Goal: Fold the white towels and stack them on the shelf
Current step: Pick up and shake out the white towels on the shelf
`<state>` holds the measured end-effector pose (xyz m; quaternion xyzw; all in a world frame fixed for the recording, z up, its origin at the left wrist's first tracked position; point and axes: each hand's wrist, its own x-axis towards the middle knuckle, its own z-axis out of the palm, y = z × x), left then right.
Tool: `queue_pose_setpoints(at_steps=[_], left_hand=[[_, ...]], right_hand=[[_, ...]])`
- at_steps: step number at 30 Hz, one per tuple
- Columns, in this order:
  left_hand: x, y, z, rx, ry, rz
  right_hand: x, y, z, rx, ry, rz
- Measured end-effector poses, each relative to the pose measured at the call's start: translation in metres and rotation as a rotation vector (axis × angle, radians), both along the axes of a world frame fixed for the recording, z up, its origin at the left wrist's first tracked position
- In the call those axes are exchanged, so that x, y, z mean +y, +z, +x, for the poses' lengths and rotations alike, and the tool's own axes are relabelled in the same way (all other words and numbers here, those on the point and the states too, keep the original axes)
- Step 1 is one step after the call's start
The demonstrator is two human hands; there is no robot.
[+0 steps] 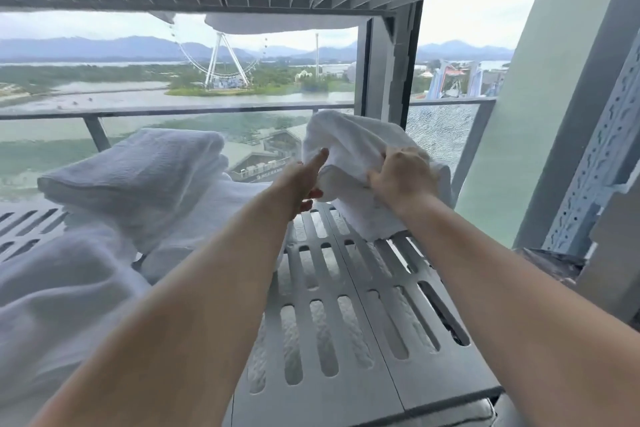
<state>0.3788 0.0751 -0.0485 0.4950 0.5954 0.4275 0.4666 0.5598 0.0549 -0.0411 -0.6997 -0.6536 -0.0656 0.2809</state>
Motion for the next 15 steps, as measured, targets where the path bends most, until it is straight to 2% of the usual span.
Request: queue_pose_setpoints(at_steps=[3,9,11,15], left_hand=[[0.010,-0.002,0.007,0.017,0.101,-0.032],[0.022,-0.005,0.009,0.066,0.126,0.047],[0.023,-0.003,0.007,0.022,0.133,0.135],[0.017,0.011,0.001,-0.177,0.081,0.159]], right_hand=[[0.007,-0.005,0.005,-0.020,-0.022,0.076],[0.012,-0.011,0.014,0.162,0.020,0.228],[0.011,-0.008,0.014,0.222,0.034,0.284],[0.008,0.004,0.008,0.321,0.097,0.462]])
